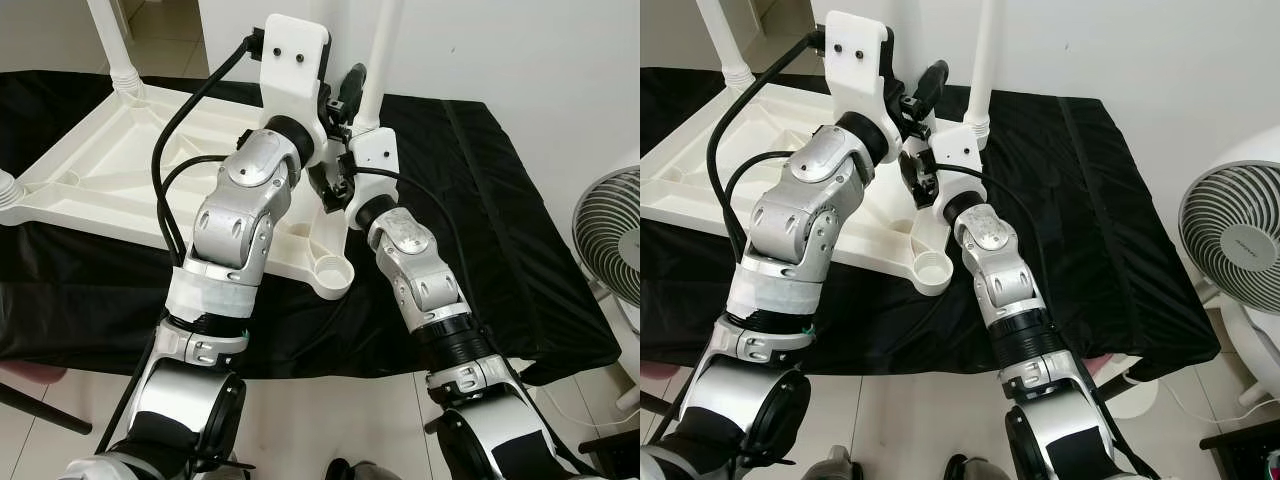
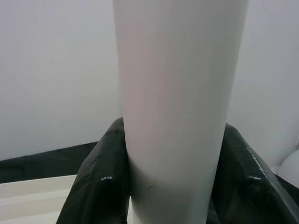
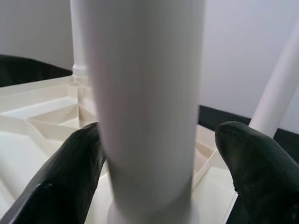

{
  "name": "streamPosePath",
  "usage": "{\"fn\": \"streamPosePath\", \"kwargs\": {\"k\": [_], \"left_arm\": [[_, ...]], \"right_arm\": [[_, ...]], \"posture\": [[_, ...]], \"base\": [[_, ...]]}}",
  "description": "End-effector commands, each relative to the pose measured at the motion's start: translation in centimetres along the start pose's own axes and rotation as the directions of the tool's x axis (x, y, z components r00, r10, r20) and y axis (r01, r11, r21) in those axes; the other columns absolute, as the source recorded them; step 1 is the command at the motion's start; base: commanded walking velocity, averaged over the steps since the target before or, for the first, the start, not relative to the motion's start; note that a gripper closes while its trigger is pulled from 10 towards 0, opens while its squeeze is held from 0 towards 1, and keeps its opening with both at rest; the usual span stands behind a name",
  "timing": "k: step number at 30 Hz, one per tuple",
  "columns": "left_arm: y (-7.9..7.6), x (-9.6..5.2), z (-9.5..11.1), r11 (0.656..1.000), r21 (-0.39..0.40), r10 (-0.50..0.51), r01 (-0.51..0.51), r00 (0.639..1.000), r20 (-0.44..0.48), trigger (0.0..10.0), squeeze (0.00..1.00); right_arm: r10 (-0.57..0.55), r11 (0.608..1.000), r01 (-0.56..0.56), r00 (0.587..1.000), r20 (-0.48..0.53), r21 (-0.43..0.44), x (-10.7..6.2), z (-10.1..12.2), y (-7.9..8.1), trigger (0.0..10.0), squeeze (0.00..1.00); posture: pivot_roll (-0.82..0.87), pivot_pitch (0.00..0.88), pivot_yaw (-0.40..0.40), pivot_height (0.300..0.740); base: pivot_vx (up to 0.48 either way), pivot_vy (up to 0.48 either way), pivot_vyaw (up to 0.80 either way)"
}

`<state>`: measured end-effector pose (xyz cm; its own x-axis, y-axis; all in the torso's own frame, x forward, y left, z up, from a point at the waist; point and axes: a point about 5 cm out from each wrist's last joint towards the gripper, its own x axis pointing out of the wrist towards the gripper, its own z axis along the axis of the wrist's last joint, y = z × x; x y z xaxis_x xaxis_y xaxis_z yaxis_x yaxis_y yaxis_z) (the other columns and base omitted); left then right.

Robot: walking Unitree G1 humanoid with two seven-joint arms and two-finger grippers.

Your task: Building children table

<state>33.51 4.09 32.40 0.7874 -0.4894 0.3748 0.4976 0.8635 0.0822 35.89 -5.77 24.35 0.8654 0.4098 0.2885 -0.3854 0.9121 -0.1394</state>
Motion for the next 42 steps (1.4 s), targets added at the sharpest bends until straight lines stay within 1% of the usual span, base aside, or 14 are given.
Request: {"fn": "streamPosePath", "kwargs": {"k": [1,9,19,20,21,22,24,26,37,38,39,40,41,42], "left_arm": [[-1.0,0.0,0.2,0.999,0.004,-0.033,0.033,0.999,0.006,10.0,0.0],[-1.2,0.1,0.3,0.999,-0.002,-0.038,0.038,0.999,0.01,10.0,0.0],[-1.5,0.2,0.4,0.999,-0.005,-0.042,0.042,0.999,0.014,10.0,0.0],[-1.5,0.2,0.5,0.999,-0.005,-0.044,0.044,0.999,0.017,10.0,0.0],[-1.5,0.2,0.5,0.999,-0.005,-0.044,0.044,0.999,0.017,10.0,0.0],[-1.6,0.2,0.5,0.999,-0.005,-0.045,0.046,0.999,0.018,10.0,0.0],[-1.6,0.2,0.5,0.999,-0.005,-0.045,0.046,0.999,0.018,10.0,0.0],[-1.7,0.2,0.6,0.999,-0.005,-0.049,0.049,0.999,0.019,10.0,0.0],[-1.7,0.1,0.5,0.999,-0.008,-0.049,0.049,0.999,0.014,10.0,0.0],[-1.7,0.1,0.5,0.999,-0.013,-0.05,0.05,0.999,0.014,10.0,0.91],[-1.7,0.1,0.4,0.998,-0.018,-0.054,0.055,0.998,0.015,10.0,1.0],[-1.7,0.1,0.4,0.998,-0.018,-0.054,0.055,0.998,0.015,10.0,1.0],[-1.7,0.1,0.4,0.998,-0.027,-0.057,0.058,0.998,0.018,10.0,1.0],[-1.6,0.0,0.4,0.997,-0.035,-0.061,0.062,0.998,0.023,10.0,1.0]], "right_arm": [[0.002,1.0,-0.002,1.0,0.008,-0.011,0.3,0.3,0.2,10.0,0.0],[0.019,0.999,-0.018,1.0,0.017,-0.028,0.6,0.4,0.5,10.0,0.0],[0.036,0.999,-0.036,0.999,0.007,-0.021,0.9,0.1,0.8,10.0,0.0],[0.05,0.999,-0.05,0.999,0.002,-0.02,0.9,-0.1,1.0,1.6,0.0],[0.05,0.999,-0.05,0.999,0.002,-0.02,0.9,-0.1,1.0,1.6,0.0],[0.063,0.998,-0.063,0.998,-0.003,-0.018,1.0,-0.2,1.2,0.0,0.0],[0.063,0.998,-0.063,0.998,-0.003,-0.018,1.0,-0.2,1.2,0.0,0.0],[0.111,0.993,-0.112,0.994,-0.015,-0.024,0.9,-0.6,1.9,0.0,0.0],[0.133,0.991,-0.134,0.991,-0.026,-0.029,0.8,-1.0,2.1,0.0,0.0],[0.132,0.991,-0.132,0.991,-0.027,-0.028,0.8,-1.0,2.1,0.0,0.0],[0.127,0.992,-0.128,0.991,-0.028,-0.02,0.7,-1.0,2.1,2.9,0.0],[0.127,0.992,-0.128,0.991,-0.028,-0.02,0.7,-1.0,2.1,2.9,0.0],[0.119,0.993,-0.12,0.992,-0.03,-0.009,0.7,-1.0,2.0,9.9,0.0],[0.11,0.994,-0.11,0.993,-0.034,0.004,0.6,-1.1,2.0,10.0,0.0]], "posture": [[0.14,0.071,-0.068,0.74],[0.14,0.069,-0.07,0.74],[0.14,0.07,-0.071,0.74],[0.15,0.069,-0.072,0.74],[0.15,0.069,-0.072,0.74],[0.15,0.069,-0.073,0.74],[0.15,0.069,-0.073,0.74],[0.15,0.068,-0.073,0.74],[0.15,0.069,-0.075,0.74],[0.15,0.07,-0.075,0.74],[0.15,0.07,-0.075,0.74],[0.15,0.07,-0.075,0.74],[0.15,0.072,-0.075,0.74],[0.15,0.072,-0.075,0.74]], "base": [[0.0,0.0,0.0],[0.0,0.0,0.0],[0.0,0.0,0.0],[0.0,0.0,0.0],[0.0,0.0,0.0],[0.0,0.0,0.0],[0.0,0.0,0.0],[0.0,0.0,0.0],[0.0,0.0,0.0],[0.0,0.0,0.0],[0.0,0.0,0.0],[0.0,0.0,0.0],[0.0,0.0,0.0],[0.0,0.0,0.0]]}}
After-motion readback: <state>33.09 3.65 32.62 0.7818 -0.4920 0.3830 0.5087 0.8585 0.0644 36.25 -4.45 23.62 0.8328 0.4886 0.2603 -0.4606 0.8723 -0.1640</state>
